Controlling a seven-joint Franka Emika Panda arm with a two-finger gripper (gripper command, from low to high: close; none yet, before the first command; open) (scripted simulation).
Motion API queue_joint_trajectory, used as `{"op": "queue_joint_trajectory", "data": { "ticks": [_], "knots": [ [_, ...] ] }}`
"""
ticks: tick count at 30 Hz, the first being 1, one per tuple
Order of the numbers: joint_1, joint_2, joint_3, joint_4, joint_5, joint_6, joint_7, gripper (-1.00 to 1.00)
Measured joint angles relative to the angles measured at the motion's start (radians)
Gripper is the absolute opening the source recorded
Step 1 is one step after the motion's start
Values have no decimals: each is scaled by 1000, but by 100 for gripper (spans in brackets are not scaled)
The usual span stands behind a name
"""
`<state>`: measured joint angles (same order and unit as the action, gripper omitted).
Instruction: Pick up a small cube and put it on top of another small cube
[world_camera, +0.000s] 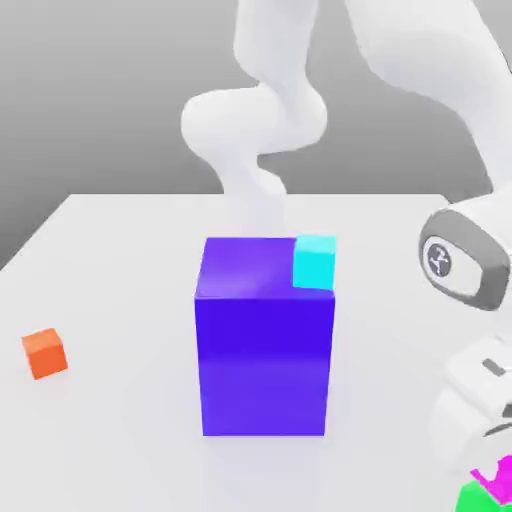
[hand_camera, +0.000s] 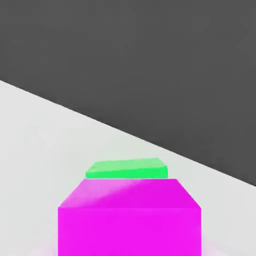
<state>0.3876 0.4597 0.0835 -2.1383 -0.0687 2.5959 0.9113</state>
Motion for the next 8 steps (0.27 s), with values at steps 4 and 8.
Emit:
{"op": "queue_joint_trajectory", "data": {
  "ticks": [4,8],
  "knots": [
    [1,14,-2,2,-3,12,1,100],
    [-5,-84,7,-4,12,-80,-10,100]
  ]
}}
